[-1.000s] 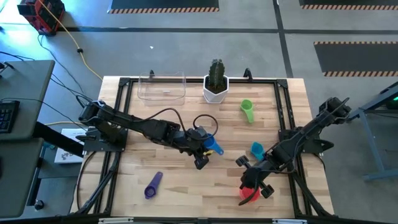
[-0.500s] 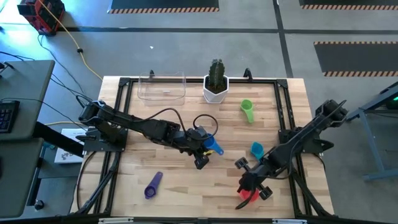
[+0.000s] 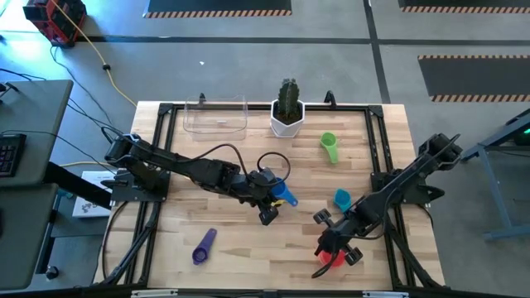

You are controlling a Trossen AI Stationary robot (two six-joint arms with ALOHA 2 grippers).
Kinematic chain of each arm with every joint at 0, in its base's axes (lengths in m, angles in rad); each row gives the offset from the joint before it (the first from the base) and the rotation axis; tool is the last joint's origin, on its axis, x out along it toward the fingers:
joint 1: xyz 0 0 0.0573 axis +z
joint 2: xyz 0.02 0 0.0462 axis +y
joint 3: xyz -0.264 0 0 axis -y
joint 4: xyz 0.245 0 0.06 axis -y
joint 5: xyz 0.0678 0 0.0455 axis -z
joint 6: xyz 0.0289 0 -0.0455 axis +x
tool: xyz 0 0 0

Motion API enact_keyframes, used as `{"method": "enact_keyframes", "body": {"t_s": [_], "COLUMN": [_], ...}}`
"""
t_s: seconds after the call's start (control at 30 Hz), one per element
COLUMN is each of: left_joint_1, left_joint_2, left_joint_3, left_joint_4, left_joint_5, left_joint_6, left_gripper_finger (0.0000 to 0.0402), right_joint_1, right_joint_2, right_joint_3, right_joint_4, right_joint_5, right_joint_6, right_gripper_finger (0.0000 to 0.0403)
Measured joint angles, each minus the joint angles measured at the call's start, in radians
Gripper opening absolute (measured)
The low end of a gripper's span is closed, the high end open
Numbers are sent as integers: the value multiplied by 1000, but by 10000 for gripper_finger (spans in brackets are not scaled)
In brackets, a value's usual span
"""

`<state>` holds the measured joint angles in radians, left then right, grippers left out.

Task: Nest measuring cups in basket
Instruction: Stack the red measuring cup on top of the orange measuring cup

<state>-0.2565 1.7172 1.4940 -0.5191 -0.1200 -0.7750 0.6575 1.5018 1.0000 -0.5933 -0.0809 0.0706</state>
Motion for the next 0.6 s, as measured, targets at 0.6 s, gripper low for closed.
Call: {"method": "enact_keyframes", "body": {"t_s": [0.6], "left_joint_1": [0], "left_joint_2": [0], "left_joint_3": [0], "left_joint_4": [0], "left_joint_5": [1], "left_joint_6": [0], "left_gripper_finger": [55], "right_joint_1": [8], "right_joint_2": [39], "right_joint_3": [0], "right_joint_4": [13], "right_joint_5": [13], "right_joint_6": [8], "right_gripper_finger": [11]}}
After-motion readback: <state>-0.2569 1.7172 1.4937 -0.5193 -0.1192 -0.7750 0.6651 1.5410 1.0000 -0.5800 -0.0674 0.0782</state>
